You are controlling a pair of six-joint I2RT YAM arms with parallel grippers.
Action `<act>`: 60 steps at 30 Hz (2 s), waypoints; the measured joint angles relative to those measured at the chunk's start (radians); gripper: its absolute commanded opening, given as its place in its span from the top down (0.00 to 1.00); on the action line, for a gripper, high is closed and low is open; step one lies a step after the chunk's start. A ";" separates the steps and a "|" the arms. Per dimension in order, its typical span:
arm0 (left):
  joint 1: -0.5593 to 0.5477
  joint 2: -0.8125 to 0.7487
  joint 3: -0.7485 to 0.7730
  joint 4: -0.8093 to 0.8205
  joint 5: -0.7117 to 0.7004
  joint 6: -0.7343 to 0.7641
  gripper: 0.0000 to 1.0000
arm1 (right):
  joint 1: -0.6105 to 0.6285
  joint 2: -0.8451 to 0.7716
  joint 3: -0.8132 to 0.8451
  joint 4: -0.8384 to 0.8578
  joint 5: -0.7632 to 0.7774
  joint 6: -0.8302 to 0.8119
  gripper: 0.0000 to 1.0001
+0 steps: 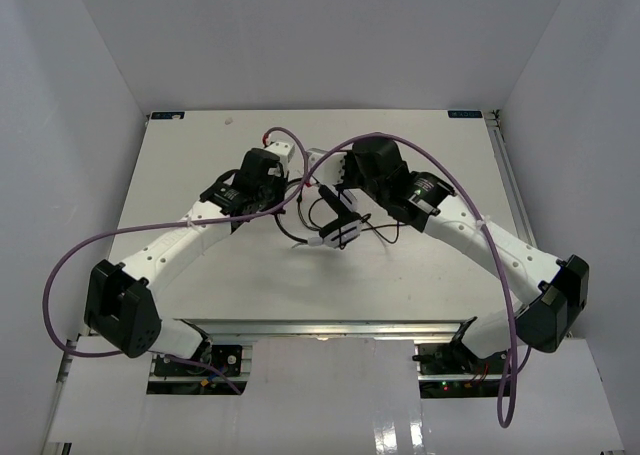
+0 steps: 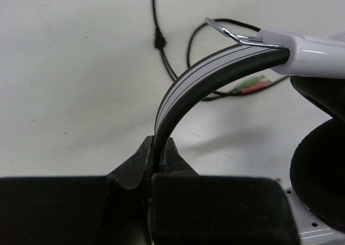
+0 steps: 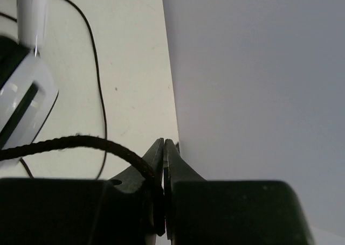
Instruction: Wrap the headphones
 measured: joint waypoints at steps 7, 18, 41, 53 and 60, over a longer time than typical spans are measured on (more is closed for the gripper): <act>-0.005 -0.045 -0.087 0.050 0.225 -0.040 1.00 | -0.080 0.000 0.000 0.029 -0.266 0.188 0.92; 0.014 -0.057 -0.199 0.191 0.195 -0.270 1.00 | -0.104 -0.058 -0.008 -0.007 -0.552 0.269 0.92; 0.033 0.346 0.181 0.205 0.189 -0.457 1.00 | 0.008 -0.119 0.000 -0.086 -0.414 0.021 0.92; 0.011 0.196 -0.012 0.248 0.372 -0.131 1.00 | -0.196 -0.049 0.067 -0.052 -0.496 0.023 0.92; -0.035 0.093 -0.014 0.270 0.470 -0.007 1.00 | -0.206 0.068 0.130 -0.050 -0.625 0.093 0.92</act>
